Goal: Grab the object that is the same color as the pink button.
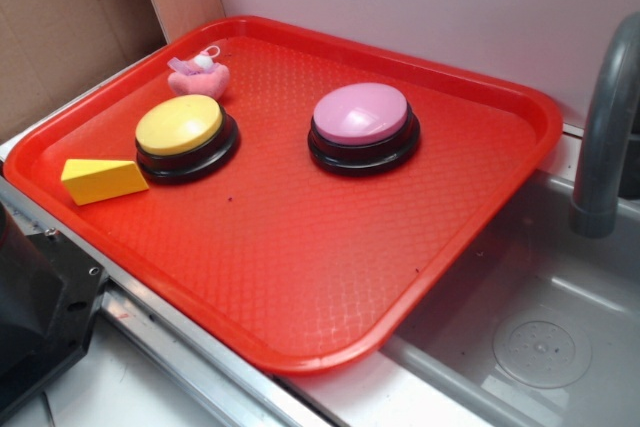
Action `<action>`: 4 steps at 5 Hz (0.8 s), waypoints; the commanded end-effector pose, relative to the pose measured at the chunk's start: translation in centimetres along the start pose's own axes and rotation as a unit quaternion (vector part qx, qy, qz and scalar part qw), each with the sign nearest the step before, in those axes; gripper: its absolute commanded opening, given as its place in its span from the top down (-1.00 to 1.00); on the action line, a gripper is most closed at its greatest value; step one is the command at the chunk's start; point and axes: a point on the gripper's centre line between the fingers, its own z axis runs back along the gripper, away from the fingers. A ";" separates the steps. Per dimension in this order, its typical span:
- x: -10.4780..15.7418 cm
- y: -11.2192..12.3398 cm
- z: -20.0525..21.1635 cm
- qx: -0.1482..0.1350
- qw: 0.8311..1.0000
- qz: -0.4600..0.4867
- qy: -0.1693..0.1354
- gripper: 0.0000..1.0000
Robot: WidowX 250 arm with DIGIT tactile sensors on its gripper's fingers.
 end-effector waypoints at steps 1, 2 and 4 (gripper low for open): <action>0.0 0.0 0.0 0.000 1.000 0.000 0.000 -1.00; 2.3 1.5 -1.1 -0.006 0.999 0.039 0.007 -1.00; 7.8 5.5 -3.8 0.002 0.987 0.162 0.004 -1.00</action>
